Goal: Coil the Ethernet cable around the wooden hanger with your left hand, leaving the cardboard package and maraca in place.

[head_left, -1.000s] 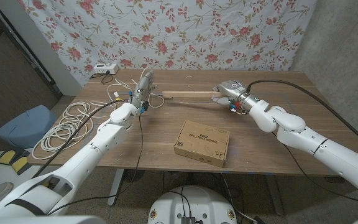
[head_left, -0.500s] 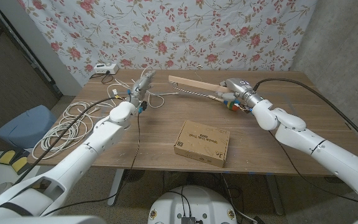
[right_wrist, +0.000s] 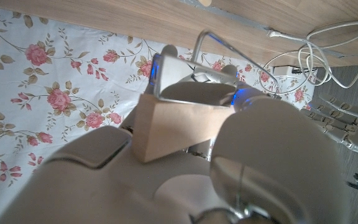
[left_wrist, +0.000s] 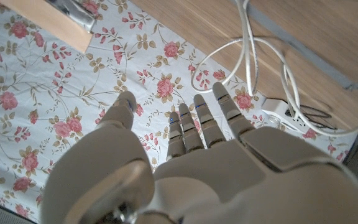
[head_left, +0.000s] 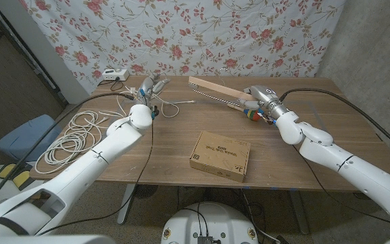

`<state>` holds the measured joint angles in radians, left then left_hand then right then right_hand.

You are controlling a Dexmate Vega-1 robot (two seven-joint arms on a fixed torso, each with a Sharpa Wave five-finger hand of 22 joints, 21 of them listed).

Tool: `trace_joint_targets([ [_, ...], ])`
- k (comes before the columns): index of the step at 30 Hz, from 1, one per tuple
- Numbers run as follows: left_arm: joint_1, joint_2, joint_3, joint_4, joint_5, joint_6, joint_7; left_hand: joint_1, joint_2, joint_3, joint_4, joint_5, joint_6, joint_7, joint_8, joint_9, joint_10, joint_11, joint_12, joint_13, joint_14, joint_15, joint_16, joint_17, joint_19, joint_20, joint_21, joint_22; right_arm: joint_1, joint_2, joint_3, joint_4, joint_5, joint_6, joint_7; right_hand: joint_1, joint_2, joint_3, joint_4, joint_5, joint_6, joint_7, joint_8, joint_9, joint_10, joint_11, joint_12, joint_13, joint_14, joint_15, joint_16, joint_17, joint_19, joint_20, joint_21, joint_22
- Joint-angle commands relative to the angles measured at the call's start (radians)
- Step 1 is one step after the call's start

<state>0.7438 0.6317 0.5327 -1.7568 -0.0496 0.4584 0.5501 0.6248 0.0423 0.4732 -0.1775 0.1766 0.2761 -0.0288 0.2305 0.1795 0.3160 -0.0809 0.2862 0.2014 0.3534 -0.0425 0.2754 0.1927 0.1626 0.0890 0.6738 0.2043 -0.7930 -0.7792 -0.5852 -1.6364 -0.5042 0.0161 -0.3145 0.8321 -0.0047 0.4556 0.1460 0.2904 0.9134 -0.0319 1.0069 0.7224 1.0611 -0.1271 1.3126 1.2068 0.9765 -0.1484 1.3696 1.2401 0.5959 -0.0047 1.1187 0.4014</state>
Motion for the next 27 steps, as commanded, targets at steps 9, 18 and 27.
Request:
trace_joint_targets([
  [9, -0.409, 0.08, 0.422, 0.048, 0.358, 0.577, -0.35, 0.042, -0.032, -0.042, 0.011, 0.016, 0.059, -0.034, 0.006, 0.005, 0.055, -0.024, 0.009, 0.003, -0.005, -0.029, 0.009, 0.022, -0.028, 0.009, -0.003, -0.003, -0.01, 0.009, 0.001, 0.017, 0.035, 0.041, -0.075, -0.217, 0.199, 0.031, 0.008, -0.011, 0.064, 0.049, 0.019, -0.011, -0.016, 0.0, 0.203, 0.032, -0.016, -0.054, 0.044, 0.003, -0.01, -0.01, 0.037, -0.004],
  [18, -0.522, 0.044, 0.533, 0.172, 0.452, 0.555, -0.481, 0.104, -0.049, -0.065, 0.007, 0.034, 0.164, -0.055, 0.026, 0.007, 0.135, -0.034, 0.028, 0.007, 0.002, -0.03, 0.019, 0.029, -0.035, 0.023, -0.008, -0.004, -0.011, 0.008, 0.003, 0.024, 0.035, 0.051, -0.09, -0.229, 0.197, 0.042, 0.005, -0.018, 0.06, 0.049, 0.029, -0.018, -0.027, 0.0, 0.227, 0.031, -0.029, -0.053, 0.074, 0.002, -0.019, -0.013, 0.061, -0.012],
  [27, -0.583, 0.013, 0.586, 0.255, 0.52, 0.47, -0.591, 0.111, -0.079, -0.082, 0.012, 0.047, 0.179, -0.064, 0.022, 0.008, 0.127, -0.022, 0.023, 0.013, -0.008, -0.018, 0.012, 0.029, -0.046, 0.041, -0.013, -0.004, -0.014, 0.003, 0.008, 0.028, 0.038, 0.059, -0.097, -0.236, 0.196, 0.05, 0.003, -0.023, 0.058, 0.05, 0.038, -0.023, -0.03, -0.002, 0.24, 0.031, -0.034, -0.054, 0.095, 0.002, -0.024, -0.014, 0.078, -0.018],
])
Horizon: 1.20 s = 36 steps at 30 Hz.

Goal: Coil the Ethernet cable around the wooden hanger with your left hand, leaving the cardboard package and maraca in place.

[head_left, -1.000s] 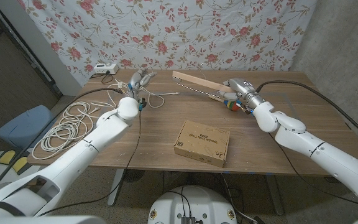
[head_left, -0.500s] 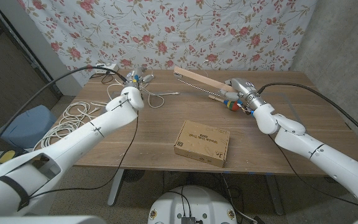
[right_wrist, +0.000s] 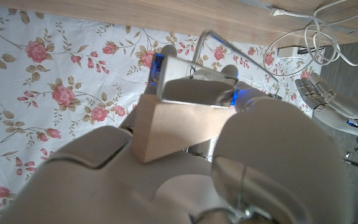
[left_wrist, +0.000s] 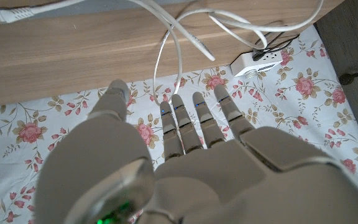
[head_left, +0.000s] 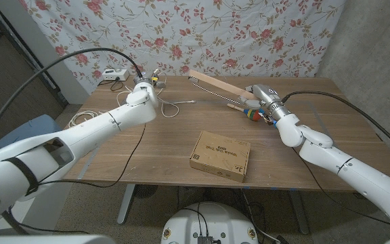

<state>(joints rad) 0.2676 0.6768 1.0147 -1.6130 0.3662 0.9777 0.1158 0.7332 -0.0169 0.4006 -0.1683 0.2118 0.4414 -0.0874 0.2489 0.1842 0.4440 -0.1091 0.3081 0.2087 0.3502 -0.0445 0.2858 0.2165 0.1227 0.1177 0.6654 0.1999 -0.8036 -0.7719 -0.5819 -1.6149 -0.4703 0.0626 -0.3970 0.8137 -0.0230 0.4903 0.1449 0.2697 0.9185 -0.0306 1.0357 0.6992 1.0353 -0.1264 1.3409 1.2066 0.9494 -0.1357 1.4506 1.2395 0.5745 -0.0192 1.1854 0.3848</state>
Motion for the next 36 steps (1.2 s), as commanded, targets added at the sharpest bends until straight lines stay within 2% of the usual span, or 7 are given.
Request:
trace_joint_targets([
  [1, -0.112, -0.036, 0.11, 0.118, 0.114, -0.057, -0.168, 0.004, -0.022, -0.01, 0.003, 0.014, 0.018, -0.007, 0.005, 0.004, -0.002, 0.005, 0.0, 0.006, -0.005, -0.017, 0.001, 0.005, -0.01, 0.011, -0.006, 0.0, -0.004, -0.004, 0.005, 0.007, 0.003, 0.012, -0.018, -0.218, 0.214, 0.016, 0.004, -0.003, 0.055, 0.047, 0.009, -0.002, -0.006, -0.001, 0.212, 0.031, -0.007, -0.067, 0.015, 0.002, -0.003, 0.001, 0.013, -0.002],
  [7, -0.15, -0.061, 0.148, 0.158, 0.173, -0.101, -0.253, 0.014, -0.036, -0.017, 0.004, 0.025, 0.039, -0.019, 0.008, 0.005, -0.004, 0.007, -0.001, 0.009, -0.012, -0.018, -0.003, 0.006, -0.016, 0.013, -0.01, 0.0, -0.013, -0.01, 0.011, 0.013, 0.009, 0.025, -0.03, -0.223, 0.213, 0.021, 0.002, -0.006, 0.054, 0.047, 0.016, -0.005, -0.005, -0.005, 0.217, 0.031, -0.012, -0.067, 0.029, 0.002, -0.008, 0.0, 0.024, -0.007],
  [14, -0.19, -0.093, 0.193, 0.206, 0.254, -0.14, -0.351, 0.057, -0.04, -0.015, 0.002, 0.051, 0.092, -0.04, 0.017, 0.006, 0.023, -0.008, 0.008, 0.016, -0.016, -0.022, -0.006, 0.008, -0.017, 0.015, -0.013, -0.001, -0.02, -0.012, 0.016, 0.018, 0.015, 0.035, -0.038, -0.227, 0.212, 0.027, 0.0, -0.009, 0.054, 0.043, 0.019, -0.016, -0.003, -0.004, 0.221, 0.031, -0.016, -0.067, 0.044, 0.002, -0.01, -0.001, 0.037, -0.014],
  [25, -0.237, -0.163, 0.238, 0.293, 0.357, -0.198, -0.477, 0.06, -0.097, -0.059, 0.018, 0.101, 0.034, -0.051, -0.023, 0.009, -0.03, 0.006, -0.016, 0.026, -0.07, -0.003, -0.027, 0.015, -0.043, 0.027, -0.03, -0.003, -0.021, -0.014, 0.017, 0.035, 0.02, 0.056, -0.046, -0.235, 0.211, 0.037, -0.002, -0.015, 0.05, 0.048, 0.03, -0.021, -0.004, -0.006, 0.224, 0.031, -0.023, -0.067, 0.067, 0.001, -0.018, -0.003, 0.058, -0.025],
  [32, -0.237, -0.198, 0.238, 0.33, 0.378, -0.26, -0.51, 0.063, -0.095, -0.068, 0.026, 0.122, 0.023, -0.061, -0.032, 0.01, -0.051, 0.005, -0.024, 0.028, -0.088, 0.004, -0.034, 0.018, -0.055, 0.029, -0.037, -0.003, -0.029, -0.018, 0.022, 0.035, 0.019, 0.06, -0.055, -0.24, 0.211, 0.043, -0.003, -0.018, 0.046, 0.045, 0.038, -0.024, -0.004, -0.006, 0.224, 0.031, -0.027, -0.067, 0.079, 0.001, -0.021, -0.002, 0.072, -0.033],
  [33, -0.238, -0.202, 0.241, 0.335, 0.384, -0.265, -0.514, 0.069, -0.091, -0.068, 0.027, 0.128, 0.022, -0.06, -0.033, 0.011, -0.042, -0.012, -0.021, 0.029, -0.088, 0.004, -0.033, 0.018, -0.055, 0.029, -0.038, -0.003, -0.031, -0.019, 0.022, 0.035, 0.02, 0.063, -0.056, -0.24, 0.211, 0.044, -0.004, -0.019, 0.047, 0.048, 0.037, -0.028, -0.004, -0.006, 0.224, 0.031, -0.028, -0.066, 0.081, 0.001, -0.023, -0.003, 0.074, -0.035],
  [36, -0.239, -0.216, 0.246, 0.351, 0.397, -0.282, -0.53, 0.08, -0.088, -0.067, 0.025, 0.136, 0.01, -0.065, -0.039, 0.011, -0.04, -0.02, -0.021, 0.029, -0.086, -0.001, -0.033, 0.017, -0.054, 0.026, -0.039, -0.003, -0.034, -0.022, 0.024, 0.033, 0.02, 0.064, -0.057, -0.242, 0.211, 0.046, -0.004, -0.02, 0.046, 0.046, 0.04, -0.029, -0.006, -0.006, 0.224, 0.031, -0.03, -0.066, 0.084, 0.001, -0.025, -0.004, 0.078, -0.038],
])
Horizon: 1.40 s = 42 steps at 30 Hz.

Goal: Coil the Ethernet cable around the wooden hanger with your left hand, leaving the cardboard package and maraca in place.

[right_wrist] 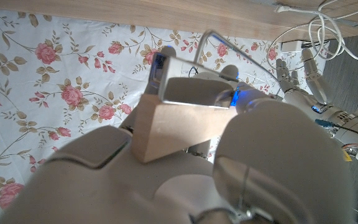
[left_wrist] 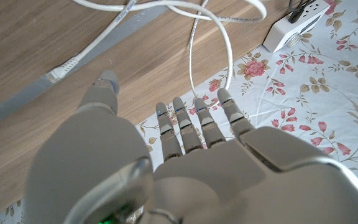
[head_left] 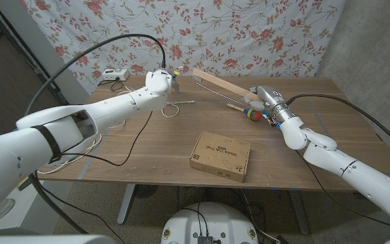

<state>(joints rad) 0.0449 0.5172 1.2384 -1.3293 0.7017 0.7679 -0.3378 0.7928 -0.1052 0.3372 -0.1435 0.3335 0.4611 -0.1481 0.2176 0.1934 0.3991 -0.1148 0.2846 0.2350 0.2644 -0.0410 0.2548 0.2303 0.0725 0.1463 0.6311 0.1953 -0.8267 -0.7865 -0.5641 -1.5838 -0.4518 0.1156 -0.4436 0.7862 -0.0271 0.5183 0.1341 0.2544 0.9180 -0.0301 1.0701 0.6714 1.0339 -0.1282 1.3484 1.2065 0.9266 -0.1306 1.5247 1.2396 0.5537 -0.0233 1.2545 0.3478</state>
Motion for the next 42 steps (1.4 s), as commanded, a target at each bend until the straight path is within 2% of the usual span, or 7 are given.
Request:
trace_joint_targets([
  [1, -0.016, -0.06, 0.023, 0.072, 0.066, -0.077, -0.08, 0.024, 0.001, -0.004, 0.0, 0.017, -0.012, -0.004, -0.009, 0.002, 0.004, -0.017, 0.001, 0.003, -0.002, -0.007, -0.003, 0.003, -0.003, -0.005, -0.005, 0.001, -0.012, -0.008, 0.007, 0.001, 0.003, 0.011, -0.009, -0.214, 0.215, 0.019, 0.006, -0.005, 0.046, 0.049, 0.007, -0.001, -0.005, -0.002, 0.216, 0.031, -0.007, -0.071, 0.011, 0.001, -0.005, 0.001, 0.01, -0.002],
  [12, 0.032, -0.075, -0.02, 0.083, 0.061, -0.143, -0.021, 0.031, 0.001, -0.01, 0.003, 0.028, -0.01, -0.003, -0.009, 0.002, 0.011, -0.016, 0.001, 0.002, 0.008, -0.02, 0.0, 0.002, 0.003, -0.007, -0.005, 0.001, -0.014, -0.015, 0.01, 0.001, 0.001, 0.02, -0.005, -0.218, 0.215, 0.027, 0.004, -0.008, 0.045, 0.051, 0.017, -0.006, -0.003, 0.002, 0.217, 0.031, -0.012, -0.072, 0.02, 0.001, -0.009, 0.001, 0.028, -0.013],
  [17, 0.039, -0.095, -0.022, 0.119, 0.056, -0.174, -0.01, 0.034, 0.01, -0.01, 0.007, 0.035, 0.004, -0.009, -0.005, 0.003, 0.022, -0.021, 0.004, 0.001, 0.013, -0.027, 0.002, 0.002, 0.006, -0.007, -0.005, 0.001, -0.016, -0.017, 0.014, -0.001, 0.002, 0.022, -0.006, -0.22, 0.214, 0.03, 0.003, -0.01, 0.045, 0.051, 0.021, -0.01, 0.0, 0.001, 0.218, 0.031, -0.012, -0.072, 0.024, 0.001, -0.011, 0.0, 0.036, -0.018],
  [29, 0.044, -0.142, -0.017, 0.217, 0.05, -0.239, 0.055, 0.051, 0.031, -0.007, 0.012, 0.047, 0.021, -0.003, -0.001, 0.003, 0.043, -0.03, 0.009, 0.001, 0.034, -0.042, 0.008, 0.002, 0.018, -0.011, -0.003, 0.0, -0.013, -0.015, 0.014, 0.005, 0.003, 0.023, 0.001, -0.225, 0.213, 0.037, 0.001, -0.014, 0.044, 0.049, 0.028, -0.021, 0.0, 0.003, 0.218, 0.031, -0.015, -0.072, 0.028, 0.0, -0.018, 0.0, 0.054, -0.031],
  [33, 0.041, -0.171, -0.01, 0.27, 0.039, -0.266, 0.077, 0.055, 0.052, -0.004, 0.02, 0.052, 0.026, -0.01, -0.001, 0.004, 0.049, -0.034, 0.01, 0.002, 0.035, -0.043, 0.009, 0.003, 0.021, -0.012, -0.004, 0.0, -0.008, -0.012, 0.011, 0.012, 0.006, 0.027, 0.004, -0.227, 0.213, 0.04, 0.0, -0.016, 0.044, 0.049, 0.032, -0.025, 0.0, 0.003, 0.218, 0.031, -0.015, -0.072, 0.03, 0.0, -0.019, 0.0, 0.062, -0.037],
  [42, 0.037, -0.191, -0.002, 0.328, 0.014, -0.315, 0.105, 0.064, 0.075, -0.002, 0.027, 0.056, 0.06, -0.011, 0.008, 0.004, 0.08, -0.04, 0.019, 0.003, 0.059, -0.056, 0.016, 0.002, 0.034, -0.018, -0.001, 0.0, 0.003, -0.005, 0.005, 0.03, 0.009, 0.037, 0.006, -0.232, 0.212, 0.045, -0.001, -0.019, 0.038, 0.052, 0.045, -0.025, 0.0, 0.003, 0.218, 0.031, -0.016, -0.072, 0.031, 0.0, -0.027, -0.003, 0.08, -0.051],
])
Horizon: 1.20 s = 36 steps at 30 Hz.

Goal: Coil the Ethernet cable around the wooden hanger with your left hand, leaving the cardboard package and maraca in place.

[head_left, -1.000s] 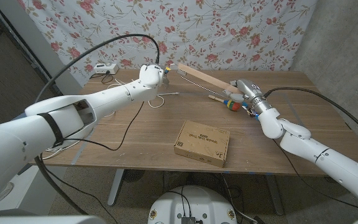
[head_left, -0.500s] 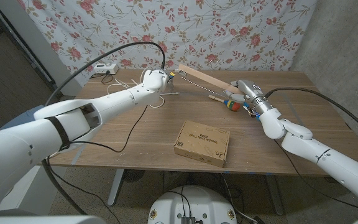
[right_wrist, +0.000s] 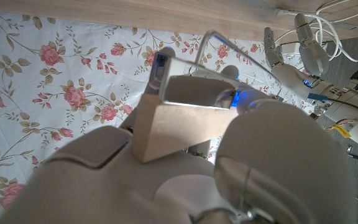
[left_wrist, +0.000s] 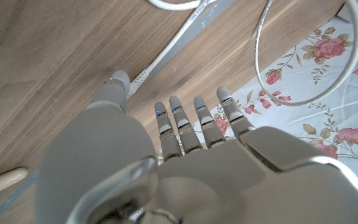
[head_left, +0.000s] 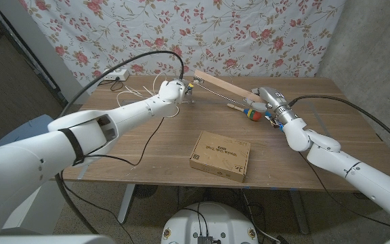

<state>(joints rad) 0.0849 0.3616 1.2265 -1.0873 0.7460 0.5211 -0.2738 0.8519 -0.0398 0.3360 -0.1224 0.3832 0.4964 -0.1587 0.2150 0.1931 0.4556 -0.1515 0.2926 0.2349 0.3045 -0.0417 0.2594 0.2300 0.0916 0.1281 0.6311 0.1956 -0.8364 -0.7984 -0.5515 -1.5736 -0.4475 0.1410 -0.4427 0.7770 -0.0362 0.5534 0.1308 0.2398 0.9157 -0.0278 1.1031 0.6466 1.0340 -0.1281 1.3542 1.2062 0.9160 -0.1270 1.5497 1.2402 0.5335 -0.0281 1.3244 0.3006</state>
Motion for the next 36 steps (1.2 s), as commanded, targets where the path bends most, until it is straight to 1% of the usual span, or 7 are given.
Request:
trace_joint_targets([
  [1, -0.004, -0.037, 0.009, 0.093, -0.038, -0.077, 0.041, 0.007, 0.01, -0.002, 0.006, 0.006, 0.034, -0.003, 0.014, 0.004, 0.034, -0.006, 0.015, 0.004, 0.021, -0.058, 0.011, 0.001, 0.02, -0.001, 0.0, 0.0, 0.015, 0.006, -0.008, 0.023, 0.008, 0.018, 0.01, -0.223, 0.221, 0.011, 0.002, -0.005, 0.041, 0.048, 0.013, -0.002, 0.001, 0.006, 0.213, 0.031, -0.005, -0.075, 0.007, 0.0, -0.006, 0.002, 0.013, -0.006],
  [7, 0.008, -0.039, 0.005, 0.113, -0.05, -0.086, 0.089, 0.015, 0.015, -0.005, 0.006, 0.006, 0.072, -0.008, 0.023, 0.004, 0.067, -0.007, 0.024, 0.004, 0.041, -0.067, 0.015, -0.003, 0.031, -0.007, 0.002, -0.001, 0.024, 0.012, -0.014, 0.033, 0.009, 0.015, 0.017, -0.225, 0.221, 0.014, 0.0, -0.007, 0.044, 0.05, 0.017, -0.01, 0.001, 0.006, 0.212, 0.031, -0.004, -0.076, 0.008, 0.0, -0.009, 0.001, 0.023, -0.014],
  [19, 0.046, -0.02, -0.013, 0.105, -0.069, -0.101, 0.182, 0.074, 0.054, -0.019, -0.009, -0.062, 0.381, 0.066, 0.114, 0.008, 0.397, -0.025, 0.142, 0.049, 0.224, -0.147, 0.044, -0.029, 0.112, -0.037, 0.02, -0.004, 0.023, 0.004, -0.014, 0.029, 0.013, 0.019, 0.026, -0.228, 0.22, 0.02, -0.004, -0.011, 0.039, 0.048, 0.025, -0.021, 0.001, 0.004, 0.212, 0.031, -0.003, -0.076, 0.008, 0.0, -0.016, 0.0, 0.042, -0.032],
  [22, 0.044, -0.028, -0.009, 0.123, -0.072, -0.102, 0.177, 0.081, 0.039, -0.029, -0.016, -0.07, 0.384, 0.064, 0.113, 0.009, 0.398, -0.031, 0.146, 0.056, 0.229, -0.152, 0.042, -0.03, 0.113, -0.042, 0.02, -0.004, 0.021, 0.004, -0.012, 0.024, 0.012, 0.013, 0.024, -0.228, 0.22, 0.021, -0.004, -0.011, 0.041, 0.051, 0.025, -0.027, -0.001, 0.003, 0.212, 0.031, -0.004, -0.076, 0.008, -0.001, -0.018, -0.002, 0.045, -0.035],
  [25, 0.051, -0.032, -0.007, 0.137, -0.071, -0.106, 0.213, 0.146, 0.068, -0.015, -0.038, -0.084, 0.406, 0.058, 0.12, 0.01, 0.427, -0.047, 0.166, 0.072, 0.242, -0.151, 0.044, -0.025, 0.116, -0.047, 0.019, -0.004, 0.017, 0.002, -0.01, 0.016, 0.01, 0.006, 0.024, -0.229, 0.219, 0.023, -0.005, -0.012, 0.035, 0.051, 0.032, -0.02, 0.0, 0.003, 0.212, 0.031, -0.004, -0.076, 0.008, -0.001, -0.02, -0.002, 0.051, -0.04],
  [29, 0.064, -0.029, -0.005, 0.132, -0.059, -0.095, 0.263, 0.306, 0.117, -0.007, -0.058, -0.166, 0.592, 0.086, 0.205, 0.023, 0.574, -0.06, 0.263, 0.141, 0.362, -0.184, 0.099, 0.005, 0.16, -0.07, 0.037, -0.003, 0.014, -0.001, -0.009, 0.007, 0.007, 0.0, 0.027, -0.23, 0.219, 0.024, -0.006, -0.013, 0.034, 0.049, 0.032, -0.027, -0.003, 0.002, 0.212, 0.031, -0.004, -0.076, 0.008, -0.001, -0.022, -0.003, 0.056, -0.044],
  [36, 0.072, -0.014, -0.003, 0.113, -0.057, -0.088, 0.256, 0.354, 0.138, -0.01, -0.046, -0.185, 0.582, 0.086, 0.213, 0.035, 0.557, -0.055, 0.275, 0.174, 0.417, -0.189, 0.131, 0.027, 0.176, -0.084, 0.046, -0.002, 0.002, -0.002, -0.007, -0.009, 0.003, -0.013, 0.022, -0.233, 0.219, 0.027, -0.006, -0.014, 0.029, 0.052, 0.04, -0.028, -0.002, 0.003, 0.212, 0.031, -0.005, -0.076, 0.008, -0.001, -0.026, -0.004, 0.069, -0.055],
])
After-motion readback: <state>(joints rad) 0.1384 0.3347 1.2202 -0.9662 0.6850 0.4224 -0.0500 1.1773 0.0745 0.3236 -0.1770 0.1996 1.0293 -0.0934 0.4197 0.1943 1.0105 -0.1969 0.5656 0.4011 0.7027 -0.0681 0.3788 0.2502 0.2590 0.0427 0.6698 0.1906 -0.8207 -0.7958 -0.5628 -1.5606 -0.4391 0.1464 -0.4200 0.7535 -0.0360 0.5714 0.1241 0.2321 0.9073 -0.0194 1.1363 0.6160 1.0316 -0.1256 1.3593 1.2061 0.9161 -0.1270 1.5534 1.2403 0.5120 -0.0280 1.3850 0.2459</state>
